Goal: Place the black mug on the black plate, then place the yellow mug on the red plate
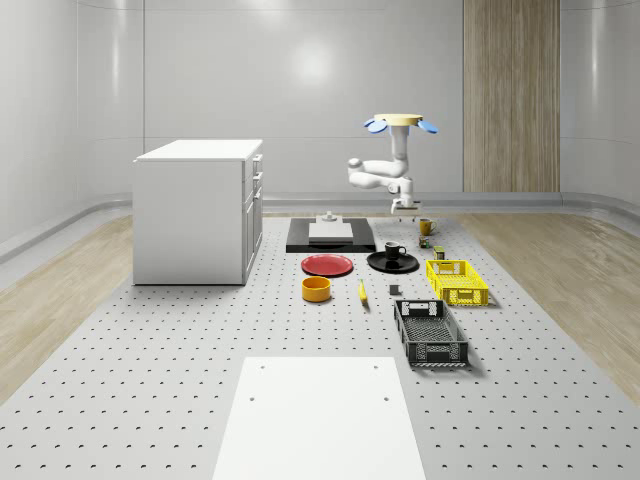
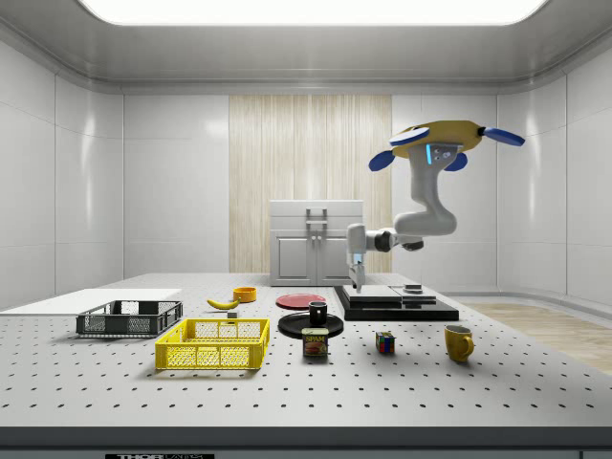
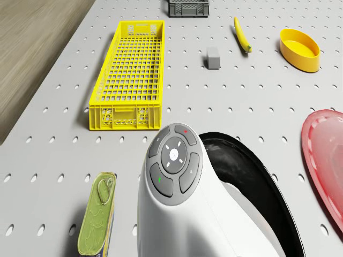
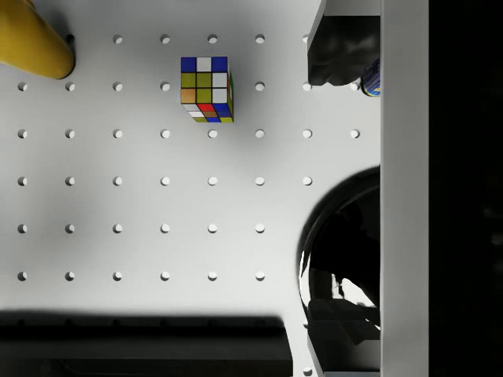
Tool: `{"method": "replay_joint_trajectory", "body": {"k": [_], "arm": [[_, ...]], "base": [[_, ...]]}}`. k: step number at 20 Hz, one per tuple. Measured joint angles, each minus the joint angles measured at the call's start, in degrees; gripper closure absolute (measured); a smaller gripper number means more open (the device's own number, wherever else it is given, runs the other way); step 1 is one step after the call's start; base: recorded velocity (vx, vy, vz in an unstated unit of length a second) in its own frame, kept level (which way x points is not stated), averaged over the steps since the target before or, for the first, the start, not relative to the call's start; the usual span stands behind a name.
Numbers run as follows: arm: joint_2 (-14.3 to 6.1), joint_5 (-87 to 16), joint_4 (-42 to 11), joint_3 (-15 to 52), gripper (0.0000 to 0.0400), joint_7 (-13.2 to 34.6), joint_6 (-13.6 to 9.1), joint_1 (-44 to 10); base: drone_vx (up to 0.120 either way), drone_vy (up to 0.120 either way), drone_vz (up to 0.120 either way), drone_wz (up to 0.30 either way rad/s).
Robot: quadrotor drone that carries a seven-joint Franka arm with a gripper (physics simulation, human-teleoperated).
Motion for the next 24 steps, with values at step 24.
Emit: {"method": "replay_joint_trajectory", "body": {"k": [24], "arm": [[-0.2,0.1,0.0,0.0,0.0000,0.0,0.1,-0.1]], "base": [[-0.120,0.107,0.000,0.000]]}}
